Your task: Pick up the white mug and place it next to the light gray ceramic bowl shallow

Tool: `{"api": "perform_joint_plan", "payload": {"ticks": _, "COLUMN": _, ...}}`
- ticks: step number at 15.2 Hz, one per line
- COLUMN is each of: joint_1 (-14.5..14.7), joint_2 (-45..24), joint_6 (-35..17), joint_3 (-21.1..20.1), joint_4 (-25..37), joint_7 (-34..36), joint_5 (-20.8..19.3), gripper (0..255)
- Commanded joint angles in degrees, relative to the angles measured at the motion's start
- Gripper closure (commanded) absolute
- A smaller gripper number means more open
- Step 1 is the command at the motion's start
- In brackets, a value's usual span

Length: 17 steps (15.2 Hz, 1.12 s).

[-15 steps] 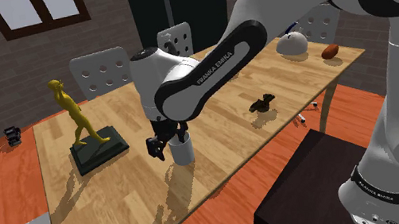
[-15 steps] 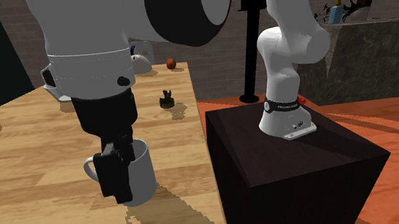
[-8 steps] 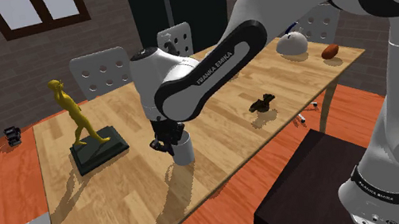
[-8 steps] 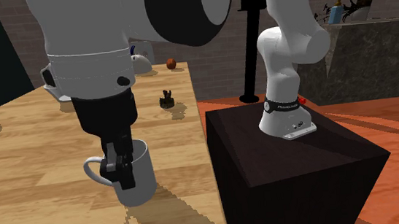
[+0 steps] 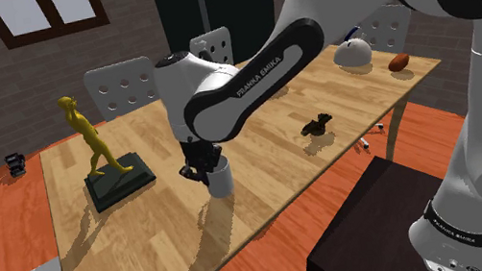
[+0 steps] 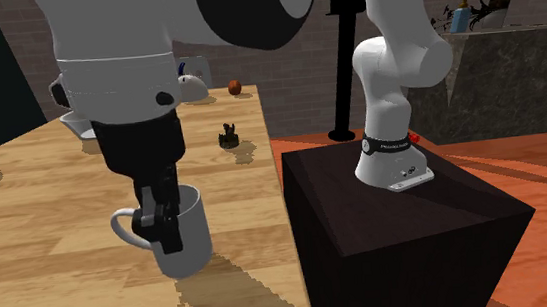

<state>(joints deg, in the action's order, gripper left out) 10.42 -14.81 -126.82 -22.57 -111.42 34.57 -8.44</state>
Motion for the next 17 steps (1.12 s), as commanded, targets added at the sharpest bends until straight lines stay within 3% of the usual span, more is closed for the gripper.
{"api": "perform_joint_plan", "payload": {"ticks": 1, "joint_1": -0.14, "joint_2": 0.83, "joint_6": 1.14, "joint_3": -0.14, "joint_4": 0.36, "joint_7": -0.32, "joint_5": 0.46, "gripper": 255}}
{"api": "perform_joint_plan", "payload": {"ticks": 17, "joint_1": -0.63, "joint_2": 5.35, "joint_6": 12.23, "joint_3": -0.8, "joint_4": 7.37, "joint_7": -2.21, "joint_5": 3.08, "gripper": 255}}
